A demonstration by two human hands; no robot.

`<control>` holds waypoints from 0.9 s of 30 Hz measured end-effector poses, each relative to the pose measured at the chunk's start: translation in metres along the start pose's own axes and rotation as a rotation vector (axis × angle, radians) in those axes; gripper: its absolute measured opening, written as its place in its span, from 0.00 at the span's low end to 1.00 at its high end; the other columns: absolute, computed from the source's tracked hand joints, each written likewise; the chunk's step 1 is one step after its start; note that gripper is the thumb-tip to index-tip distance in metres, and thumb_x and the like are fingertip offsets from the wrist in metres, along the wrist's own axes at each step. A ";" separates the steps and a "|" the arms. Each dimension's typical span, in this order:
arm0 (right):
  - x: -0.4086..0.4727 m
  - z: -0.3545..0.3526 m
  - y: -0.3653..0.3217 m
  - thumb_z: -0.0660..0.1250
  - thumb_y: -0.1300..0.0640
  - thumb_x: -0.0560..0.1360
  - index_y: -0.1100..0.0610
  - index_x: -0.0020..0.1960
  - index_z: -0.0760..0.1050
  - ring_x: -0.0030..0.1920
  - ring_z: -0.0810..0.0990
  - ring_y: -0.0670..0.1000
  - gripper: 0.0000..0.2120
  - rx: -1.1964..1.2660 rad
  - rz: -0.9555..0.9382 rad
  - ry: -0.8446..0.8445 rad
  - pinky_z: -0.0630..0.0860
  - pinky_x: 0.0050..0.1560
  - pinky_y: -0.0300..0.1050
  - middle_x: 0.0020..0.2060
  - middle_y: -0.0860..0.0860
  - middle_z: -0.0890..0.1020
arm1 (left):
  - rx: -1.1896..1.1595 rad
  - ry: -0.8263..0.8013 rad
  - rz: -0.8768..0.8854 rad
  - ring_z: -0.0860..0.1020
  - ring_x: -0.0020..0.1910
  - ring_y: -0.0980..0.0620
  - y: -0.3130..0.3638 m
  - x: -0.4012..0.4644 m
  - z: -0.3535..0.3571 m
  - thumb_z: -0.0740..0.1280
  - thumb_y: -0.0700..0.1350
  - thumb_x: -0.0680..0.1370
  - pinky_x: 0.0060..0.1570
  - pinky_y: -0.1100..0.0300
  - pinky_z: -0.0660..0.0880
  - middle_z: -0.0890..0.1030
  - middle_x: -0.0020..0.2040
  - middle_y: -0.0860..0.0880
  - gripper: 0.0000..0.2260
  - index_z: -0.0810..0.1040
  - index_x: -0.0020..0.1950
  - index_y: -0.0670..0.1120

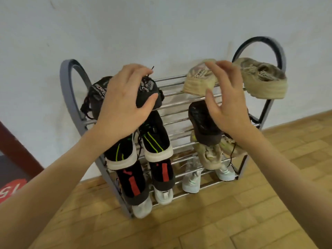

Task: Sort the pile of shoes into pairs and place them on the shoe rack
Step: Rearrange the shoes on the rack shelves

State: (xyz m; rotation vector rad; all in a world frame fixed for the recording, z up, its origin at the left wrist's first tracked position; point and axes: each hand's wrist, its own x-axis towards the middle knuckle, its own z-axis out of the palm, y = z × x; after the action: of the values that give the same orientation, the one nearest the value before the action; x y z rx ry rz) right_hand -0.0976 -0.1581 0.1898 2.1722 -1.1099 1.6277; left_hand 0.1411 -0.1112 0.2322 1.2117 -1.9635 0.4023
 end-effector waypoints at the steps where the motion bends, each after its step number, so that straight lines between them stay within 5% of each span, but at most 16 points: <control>1: -0.006 -0.014 0.016 0.63 0.63 0.76 0.61 0.73 0.66 0.67 0.66 0.57 0.25 -0.050 0.050 0.038 0.66 0.69 0.51 0.66 0.63 0.67 | 0.002 -0.049 0.030 0.71 0.63 0.48 0.007 0.009 0.010 0.65 0.50 0.75 0.65 0.49 0.67 0.73 0.63 0.44 0.20 0.73 0.65 0.44; 6: -0.020 -0.063 0.068 0.66 0.50 0.75 0.52 0.76 0.60 0.73 0.59 0.60 0.32 -0.271 0.311 0.032 0.60 0.71 0.56 0.72 0.60 0.62 | 0.019 -0.280 0.078 0.72 0.63 0.44 0.040 0.056 0.062 0.65 0.56 0.75 0.62 0.48 0.69 0.71 0.65 0.44 0.25 0.71 0.68 0.45; 12: -0.008 -0.072 0.089 0.69 0.47 0.74 0.49 0.71 0.68 0.73 0.60 0.64 0.27 -0.431 0.458 -0.187 0.57 0.71 0.59 0.74 0.61 0.61 | -0.049 -0.389 -0.094 0.74 0.60 0.44 0.056 0.087 0.104 0.66 0.57 0.75 0.51 0.57 0.69 0.73 0.64 0.42 0.30 0.63 0.74 0.48; 18: 0.007 -0.081 0.089 0.73 0.53 0.72 0.56 0.62 0.78 0.63 0.75 0.60 0.20 -0.300 0.451 -0.109 0.69 0.66 0.54 0.62 0.57 0.77 | -0.193 -0.375 -0.144 0.74 0.62 0.45 0.049 0.082 0.114 0.69 0.52 0.74 0.56 0.58 0.69 0.75 0.66 0.44 0.32 0.62 0.76 0.48; 21: 0.009 -0.100 0.081 0.75 0.56 0.71 0.59 0.61 0.79 0.56 0.78 0.57 0.19 -0.241 0.317 -0.028 0.76 0.57 0.48 0.58 0.57 0.78 | -0.253 -0.283 -0.201 0.76 0.60 0.48 0.052 0.080 0.113 0.73 0.53 0.70 0.53 0.63 0.68 0.78 0.63 0.47 0.31 0.71 0.71 0.49; 27: 0.040 -0.136 0.073 0.74 0.54 0.72 0.58 0.62 0.78 0.51 0.75 0.46 0.20 -0.222 0.255 0.176 0.71 0.53 0.36 0.56 0.55 0.79 | -0.311 -0.136 -0.242 0.78 0.55 0.50 0.094 0.085 0.131 0.75 0.57 0.67 0.47 0.63 0.69 0.82 0.58 0.49 0.28 0.77 0.65 0.48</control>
State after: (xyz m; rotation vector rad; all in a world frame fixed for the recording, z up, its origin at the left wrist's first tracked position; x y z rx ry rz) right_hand -0.2427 -0.1489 0.2562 1.7730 -1.4818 1.6640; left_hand -0.0194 -0.1974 0.2228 1.2762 -1.8765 -0.1086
